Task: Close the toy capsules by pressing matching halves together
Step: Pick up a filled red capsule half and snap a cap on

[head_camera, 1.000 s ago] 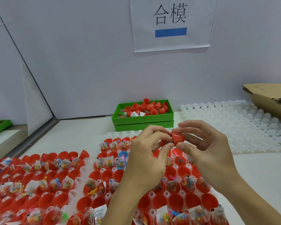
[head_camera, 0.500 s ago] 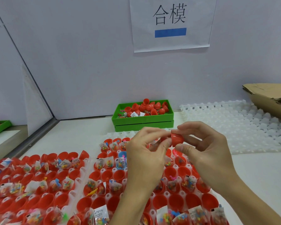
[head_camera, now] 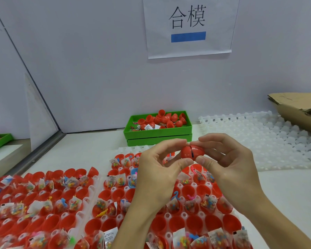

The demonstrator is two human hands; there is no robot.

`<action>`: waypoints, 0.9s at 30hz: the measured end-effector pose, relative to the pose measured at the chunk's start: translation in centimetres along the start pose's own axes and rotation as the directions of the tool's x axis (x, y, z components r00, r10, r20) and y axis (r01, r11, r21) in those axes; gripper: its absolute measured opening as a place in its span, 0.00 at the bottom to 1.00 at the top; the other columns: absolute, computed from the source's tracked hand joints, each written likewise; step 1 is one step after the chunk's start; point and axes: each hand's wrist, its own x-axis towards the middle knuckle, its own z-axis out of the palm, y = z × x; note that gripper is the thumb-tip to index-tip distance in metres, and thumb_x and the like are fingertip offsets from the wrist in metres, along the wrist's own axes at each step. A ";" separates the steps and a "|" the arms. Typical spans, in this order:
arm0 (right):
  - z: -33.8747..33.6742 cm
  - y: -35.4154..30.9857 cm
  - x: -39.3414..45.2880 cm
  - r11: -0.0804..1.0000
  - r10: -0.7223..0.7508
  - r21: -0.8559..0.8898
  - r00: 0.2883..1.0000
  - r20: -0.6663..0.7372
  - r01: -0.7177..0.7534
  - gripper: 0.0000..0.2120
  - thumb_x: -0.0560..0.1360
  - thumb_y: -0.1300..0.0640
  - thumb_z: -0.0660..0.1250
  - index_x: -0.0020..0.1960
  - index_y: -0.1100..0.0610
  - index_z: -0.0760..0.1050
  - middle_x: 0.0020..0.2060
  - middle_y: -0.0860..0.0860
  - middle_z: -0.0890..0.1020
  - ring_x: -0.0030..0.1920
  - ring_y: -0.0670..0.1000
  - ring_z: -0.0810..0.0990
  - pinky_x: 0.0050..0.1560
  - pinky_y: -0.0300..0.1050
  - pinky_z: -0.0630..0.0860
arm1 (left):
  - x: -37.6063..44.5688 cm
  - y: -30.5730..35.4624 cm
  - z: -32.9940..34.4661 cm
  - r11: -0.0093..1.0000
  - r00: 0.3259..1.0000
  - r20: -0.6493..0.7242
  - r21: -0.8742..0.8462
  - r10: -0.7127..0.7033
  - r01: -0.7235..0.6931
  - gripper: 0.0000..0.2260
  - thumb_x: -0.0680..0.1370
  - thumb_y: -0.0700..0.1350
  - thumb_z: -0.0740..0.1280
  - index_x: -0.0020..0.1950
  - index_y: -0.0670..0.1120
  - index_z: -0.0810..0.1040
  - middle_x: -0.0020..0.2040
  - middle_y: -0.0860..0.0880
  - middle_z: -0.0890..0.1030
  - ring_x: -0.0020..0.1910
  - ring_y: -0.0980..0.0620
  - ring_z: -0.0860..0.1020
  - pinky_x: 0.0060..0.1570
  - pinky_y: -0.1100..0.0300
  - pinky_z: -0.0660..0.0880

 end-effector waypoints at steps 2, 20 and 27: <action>0.0 0.0 0.0 1.000 0.005 0.013 1.000 0.010 -0.005 0.18 0.68 0.74 0.73 0.51 0.56 0.79 0.45 0.49 0.87 0.49 0.50 0.86 0.46 0.39 0.82 | 0.1 0.0 -0.1 1.000 0.999 -0.031 0.022 -0.008 0.009 0.15 0.69 0.35 0.77 0.50 0.51 0.85 0.46 0.55 0.86 0.50 0.58 0.83 0.46 0.69 0.78; -0.5 0.1 0.3 0.995 0.081 -0.056 0.995 0.049 -0.079 0.15 0.67 0.66 0.75 0.50 0.51 0.84 0.41 0.47 0.87 0.43 0.48 0.87 0.44 0.37 0.82 | -0.1 -0.1 -0.3 0.997 0.999 0.005 0.068 -0.044 0.043 0.14 0.69 0.43 0.77 0.53 0.55 0.84 0.46 0.56 0.86 0.49 0.57 0.84 0.52 0.63 0.80; -0.5 0.0 0.2 0.996 0.086 -0.010 0.992 0.091 -0.086 0.15 0.65 0.56 0.74 0.52 0.51 0.84 0.44 0.47 0.87 0.44 0.48 0.87 0.44 0.35 0.81 | 0.0 -0.2 -0.6 0.997 0.999 0.002 0.055 -0.046 0.046 0.14 0.66 0.46 0.77 0.52 0.54 0.85 0.45 0.55 0.86 0.48 0.56 0.84 0.49 0.63 0.80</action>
